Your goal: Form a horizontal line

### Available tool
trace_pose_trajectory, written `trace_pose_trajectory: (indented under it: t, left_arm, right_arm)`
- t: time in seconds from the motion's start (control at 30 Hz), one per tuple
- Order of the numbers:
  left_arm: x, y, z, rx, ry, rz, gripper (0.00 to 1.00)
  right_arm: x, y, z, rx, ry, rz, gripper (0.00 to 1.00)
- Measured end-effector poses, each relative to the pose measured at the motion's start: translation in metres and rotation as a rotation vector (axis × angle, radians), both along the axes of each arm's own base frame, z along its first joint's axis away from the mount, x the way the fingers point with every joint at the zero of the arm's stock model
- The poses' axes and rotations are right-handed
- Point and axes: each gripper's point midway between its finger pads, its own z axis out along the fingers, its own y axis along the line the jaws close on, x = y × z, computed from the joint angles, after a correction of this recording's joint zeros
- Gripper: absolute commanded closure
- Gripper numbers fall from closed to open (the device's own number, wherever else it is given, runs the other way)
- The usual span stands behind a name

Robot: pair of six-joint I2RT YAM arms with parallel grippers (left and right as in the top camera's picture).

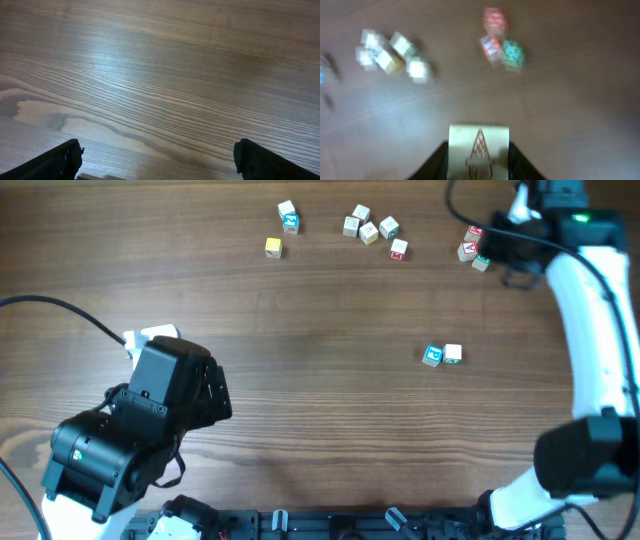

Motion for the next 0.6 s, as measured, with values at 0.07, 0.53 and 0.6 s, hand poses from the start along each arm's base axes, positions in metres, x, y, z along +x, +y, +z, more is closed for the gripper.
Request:
trace_pose_trajectory:
  t: [0.07, 0.53, 0.6]
  left_arm:
    - [0.000, 0.000, 0.000, 0.000, -0.001, 0.000, 0.00]
    - [0.000, 0.000, 0.000, 0.000, 0.000, 0.000, 0.00]
    - [0.000, 0.000, 0.000, 0.000, 0.000, 0.000, 0.00]
  right_arm:
    - [-0.019, -0.010, -0.004, -0.006, 0.067, -0.012, 0.80]
    - [-0.069, -0.021, -0.172, -0.042, 0.258, 0.024, 0.75]
    - [-0.077, -0.020, -0.190, -0.042, 0.263, 0.025, 0.74]
